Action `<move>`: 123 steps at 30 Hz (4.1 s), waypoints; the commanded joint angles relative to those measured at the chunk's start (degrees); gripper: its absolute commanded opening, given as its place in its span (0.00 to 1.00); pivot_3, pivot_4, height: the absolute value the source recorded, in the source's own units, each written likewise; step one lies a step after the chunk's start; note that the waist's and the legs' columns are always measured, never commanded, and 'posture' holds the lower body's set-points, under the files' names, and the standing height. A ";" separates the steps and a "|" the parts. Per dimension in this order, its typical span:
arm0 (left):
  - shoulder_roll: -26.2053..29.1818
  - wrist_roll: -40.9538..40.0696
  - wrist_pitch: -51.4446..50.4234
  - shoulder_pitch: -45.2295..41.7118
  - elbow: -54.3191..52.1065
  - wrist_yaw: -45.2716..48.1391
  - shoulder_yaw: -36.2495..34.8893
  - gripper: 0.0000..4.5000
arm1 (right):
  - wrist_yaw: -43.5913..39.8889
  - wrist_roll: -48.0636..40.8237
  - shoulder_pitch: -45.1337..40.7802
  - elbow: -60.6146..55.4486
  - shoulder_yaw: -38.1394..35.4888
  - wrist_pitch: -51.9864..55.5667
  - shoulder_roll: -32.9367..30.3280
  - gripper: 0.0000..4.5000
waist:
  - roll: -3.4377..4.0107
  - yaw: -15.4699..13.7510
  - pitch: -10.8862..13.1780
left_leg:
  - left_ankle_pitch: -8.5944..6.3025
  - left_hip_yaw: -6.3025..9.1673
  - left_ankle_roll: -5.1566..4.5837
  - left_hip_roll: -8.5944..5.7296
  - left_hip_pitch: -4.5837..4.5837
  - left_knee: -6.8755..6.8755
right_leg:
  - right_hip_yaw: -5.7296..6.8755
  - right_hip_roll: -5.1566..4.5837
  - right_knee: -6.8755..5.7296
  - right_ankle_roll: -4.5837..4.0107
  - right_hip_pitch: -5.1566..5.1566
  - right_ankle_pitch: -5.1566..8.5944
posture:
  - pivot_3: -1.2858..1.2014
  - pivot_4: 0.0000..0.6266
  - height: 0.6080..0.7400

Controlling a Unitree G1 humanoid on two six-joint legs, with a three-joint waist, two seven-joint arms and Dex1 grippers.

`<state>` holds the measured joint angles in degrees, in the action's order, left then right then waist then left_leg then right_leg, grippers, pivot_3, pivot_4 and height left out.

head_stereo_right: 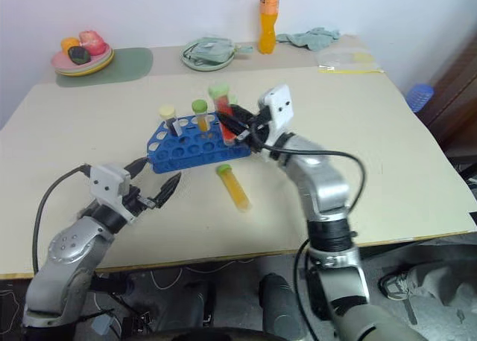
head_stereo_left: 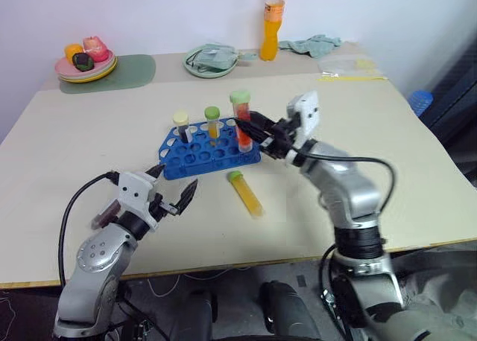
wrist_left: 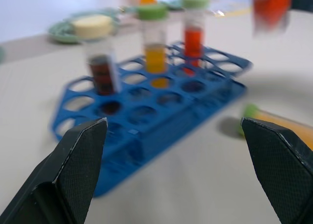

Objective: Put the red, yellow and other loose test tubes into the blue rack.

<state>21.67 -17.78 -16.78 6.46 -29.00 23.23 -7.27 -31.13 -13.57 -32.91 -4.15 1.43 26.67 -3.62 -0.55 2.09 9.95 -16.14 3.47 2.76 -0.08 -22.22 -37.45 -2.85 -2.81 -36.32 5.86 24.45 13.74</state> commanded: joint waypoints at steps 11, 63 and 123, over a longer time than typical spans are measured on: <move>-0.36 0.41 -1.25 -0.36 -5.35 -1.38 2.48 1.00 | 7.97 4.71 -2.45 15.68 0.49 -18.69 2.41 0.15 | 0.03 0.42 0.02 | 0.00 0.01 0.00 -0.03 0.01 0.08 | 0.00 -0.02 0.02 0.00 0.02 0.00 | 0.52 0.24 1.00; 8.29 0.43 4.57 4.36 1.87 13.56 4.52 1.00 | 4.01 -20.37 -20.36 -3.43 6.38 65.83 -23.04 0.99 | 0.07 0.26 0.03 | -0.01 0.07 -0.04 0.08 0.11 0.19 | 0.04 0.13 0.04 -0.20 -0.01 0.11 | 0.52 0.24 1.00; 5.13 -9.14 -0.55 3.96 -4.81 5.72 -6.00 1.00 | 12.54 2.98 -6.38 23.53 16.81 -31.36 2.12 0.14 | 0.09 0.42 0.07 | -0.07 0.01 -0.12 0.11 -0.05 0.20 | 0.04 0.06 0.12 -0.15 0.11 0.09 | 0.52 0.24 1.00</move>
<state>26.31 -26.39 -17.24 10.76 -31.38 29.34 -12.45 -17.99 -11.23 -38.85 20.50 19.73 -2.39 -2.60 -0.46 2.51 10.02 -16.21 3.49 2.64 0.02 -22.27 -37.25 -2.81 -2.74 -36.20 5.71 24.56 13.83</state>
